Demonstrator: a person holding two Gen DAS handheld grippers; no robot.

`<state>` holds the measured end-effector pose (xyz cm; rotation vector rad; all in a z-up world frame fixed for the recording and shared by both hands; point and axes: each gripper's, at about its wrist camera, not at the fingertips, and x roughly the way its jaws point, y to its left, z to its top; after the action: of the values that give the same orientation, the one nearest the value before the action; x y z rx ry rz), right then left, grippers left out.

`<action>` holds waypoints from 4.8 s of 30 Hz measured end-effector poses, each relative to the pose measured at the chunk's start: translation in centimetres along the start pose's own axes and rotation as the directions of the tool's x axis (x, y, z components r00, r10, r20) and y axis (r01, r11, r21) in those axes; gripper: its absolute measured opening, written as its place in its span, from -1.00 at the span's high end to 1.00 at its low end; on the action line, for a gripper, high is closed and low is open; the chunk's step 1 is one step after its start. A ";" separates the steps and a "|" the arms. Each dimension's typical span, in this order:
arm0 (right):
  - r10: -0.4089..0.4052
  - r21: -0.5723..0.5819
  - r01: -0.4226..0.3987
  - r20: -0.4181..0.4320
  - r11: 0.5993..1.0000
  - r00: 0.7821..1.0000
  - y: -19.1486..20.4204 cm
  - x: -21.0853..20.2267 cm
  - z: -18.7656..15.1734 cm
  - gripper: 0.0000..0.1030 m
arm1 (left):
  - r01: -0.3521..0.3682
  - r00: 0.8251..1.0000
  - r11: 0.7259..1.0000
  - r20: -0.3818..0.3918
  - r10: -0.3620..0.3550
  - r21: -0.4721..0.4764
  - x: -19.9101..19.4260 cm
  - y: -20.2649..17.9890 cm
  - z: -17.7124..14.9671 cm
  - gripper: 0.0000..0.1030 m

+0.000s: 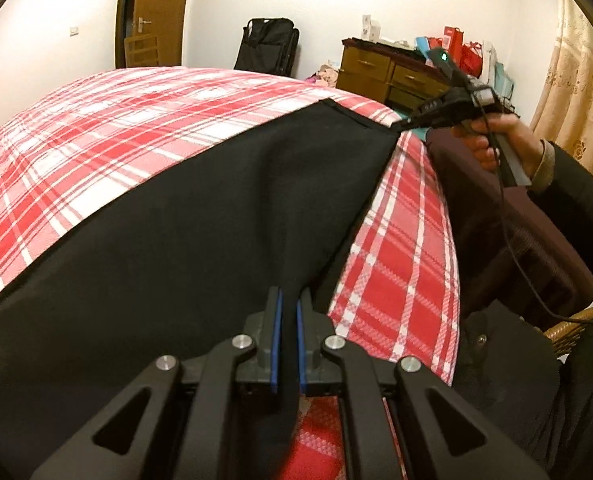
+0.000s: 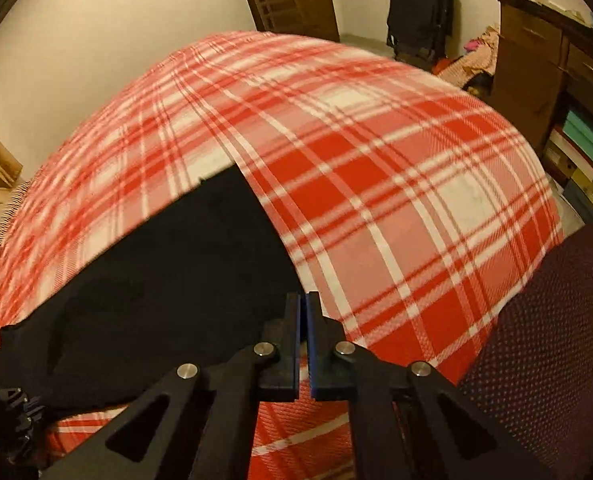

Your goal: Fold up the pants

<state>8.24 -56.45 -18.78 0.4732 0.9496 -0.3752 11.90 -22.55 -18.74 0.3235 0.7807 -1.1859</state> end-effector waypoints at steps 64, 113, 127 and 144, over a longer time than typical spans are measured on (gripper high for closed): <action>0.350 -0.605 -0.629 -0.524 0.488 0.776 60.9 9.8 -10.4 0.89 | -0.674 0.653 0.477 -0.153 0.742 -0.564 -28.9 22.1 -23.5 -0.53; 0.419 -0.714 -0.550 -0.382 0.432 0.824 43.4 2.1 -15.6 -0.06 | -0.805 0.513 0.319 -0.316 0.798 -0.501 -26.3 18.1 -20.9 -0.83; 0.344 -0.783 -0.477 -0.355 0.399 0.869 43.4 2.9 -16.7 -0.35 | -0.784 0.530 0.317 -0.310 0.789 -0.534 -26.8 17.7 -21.0 -0.98; 0.371 -0.758 -0.431 -0.266 0.490 0.890 38.7 2.8 -15.7 -0.46 | -0.672 0.657 0.526 -0.092 0.749 -0.521 -24.1 12.0 -12.5 -0.98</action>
<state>18.55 -15.89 -20.41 -0.1575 0.9332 0.5306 14.43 6.48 -12.81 0.0760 0.6960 -0.1696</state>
